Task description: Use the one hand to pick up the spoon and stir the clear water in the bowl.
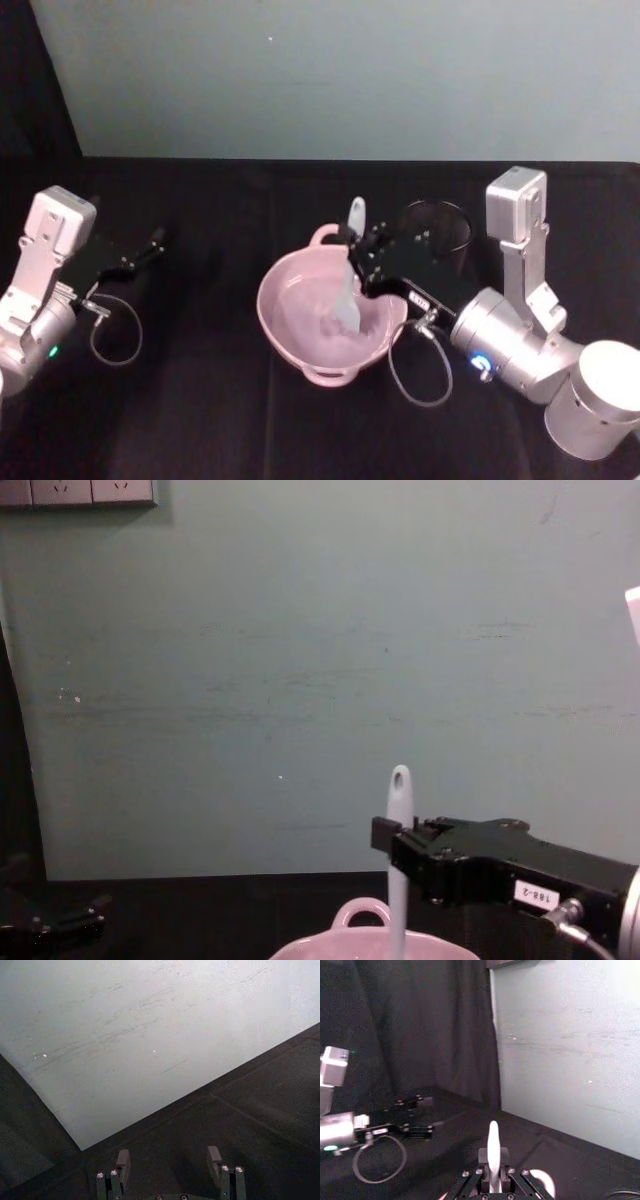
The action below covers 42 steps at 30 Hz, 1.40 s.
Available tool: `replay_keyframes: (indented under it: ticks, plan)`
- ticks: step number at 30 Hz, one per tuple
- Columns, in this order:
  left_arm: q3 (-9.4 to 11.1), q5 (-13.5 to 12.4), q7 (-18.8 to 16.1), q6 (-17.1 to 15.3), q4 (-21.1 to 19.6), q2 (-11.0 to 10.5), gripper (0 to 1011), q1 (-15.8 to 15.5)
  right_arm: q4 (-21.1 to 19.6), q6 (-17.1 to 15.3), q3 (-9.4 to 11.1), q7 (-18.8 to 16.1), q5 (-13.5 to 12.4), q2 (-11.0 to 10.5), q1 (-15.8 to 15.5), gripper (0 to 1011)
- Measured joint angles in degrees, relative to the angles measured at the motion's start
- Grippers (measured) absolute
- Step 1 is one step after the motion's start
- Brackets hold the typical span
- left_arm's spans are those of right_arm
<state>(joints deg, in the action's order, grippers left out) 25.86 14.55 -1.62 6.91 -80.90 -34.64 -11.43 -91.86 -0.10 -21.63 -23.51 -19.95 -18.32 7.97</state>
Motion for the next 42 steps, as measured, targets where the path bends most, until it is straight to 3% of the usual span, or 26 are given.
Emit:
replay_keyframes:
  ticks: [9,14,23,33,42]
  plan:
    - [0.00,0.00,0.00,0.00,0.00,0.00,1011,0.00,-1.56,-0.53,-2.50,-0.79,-0.85,-0.07,-0.12,114]
    - [0.00,0.00,0.00,0.00,0.00,0.00,1011,0.00,-0.75,-0.44,-4.06,-0.78,-0.75,0.91,1.03,114]
    - [0.00,0.00,0.00,0.00,0.00,0.00,1011,0.00,6.68,2.55,-5.74,1.36,1.20,5.34,5.44,114]
    - [0.00,0.00,0.00,0.00,0.00,0.00,1011,0.00,13.40,4.59,-4.32,3.33,3.59,7.70,9.11,113]
    - [0.00,0.00,0.00,0.00,0.00,0.00,1011,0.00,13.57,5.41,-2.25,4.23,4.96,7.15,8.77,114]
